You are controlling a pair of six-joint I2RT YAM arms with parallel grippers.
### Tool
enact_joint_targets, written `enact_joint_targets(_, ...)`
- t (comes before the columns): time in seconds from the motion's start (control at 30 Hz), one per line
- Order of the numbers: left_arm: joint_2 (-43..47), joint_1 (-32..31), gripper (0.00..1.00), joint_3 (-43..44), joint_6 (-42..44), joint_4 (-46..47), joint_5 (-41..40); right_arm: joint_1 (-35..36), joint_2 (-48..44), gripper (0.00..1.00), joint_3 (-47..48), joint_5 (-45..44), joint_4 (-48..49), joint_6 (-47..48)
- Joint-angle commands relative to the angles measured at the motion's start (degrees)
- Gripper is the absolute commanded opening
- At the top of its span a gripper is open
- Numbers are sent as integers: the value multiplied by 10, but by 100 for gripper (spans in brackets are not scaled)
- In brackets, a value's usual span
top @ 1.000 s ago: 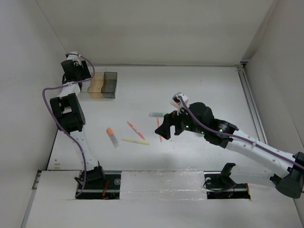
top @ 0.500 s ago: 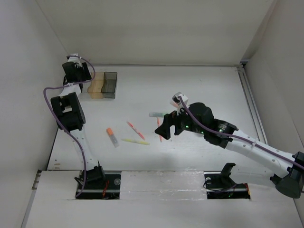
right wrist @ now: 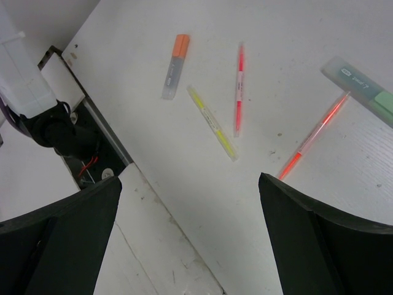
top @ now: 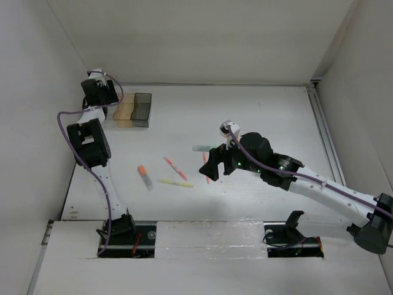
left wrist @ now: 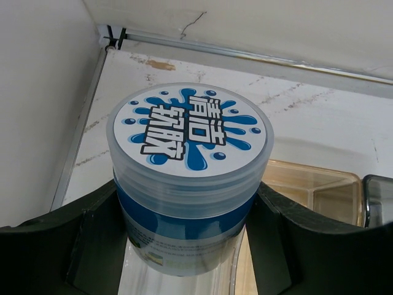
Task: Sort the stationery into containers
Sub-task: Place the stationery in the storage box.
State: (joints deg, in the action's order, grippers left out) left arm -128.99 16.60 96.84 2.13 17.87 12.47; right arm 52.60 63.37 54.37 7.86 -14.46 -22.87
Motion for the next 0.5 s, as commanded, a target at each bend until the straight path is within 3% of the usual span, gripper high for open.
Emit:
enact_joint_targets(0.0,14,2,0,40,4,45,20,4,5,100,15,-4,36,9)
enact_joint_targets(0.47,8,2,0,45,-6,50,32,4,5,100,21,-4,36,14)
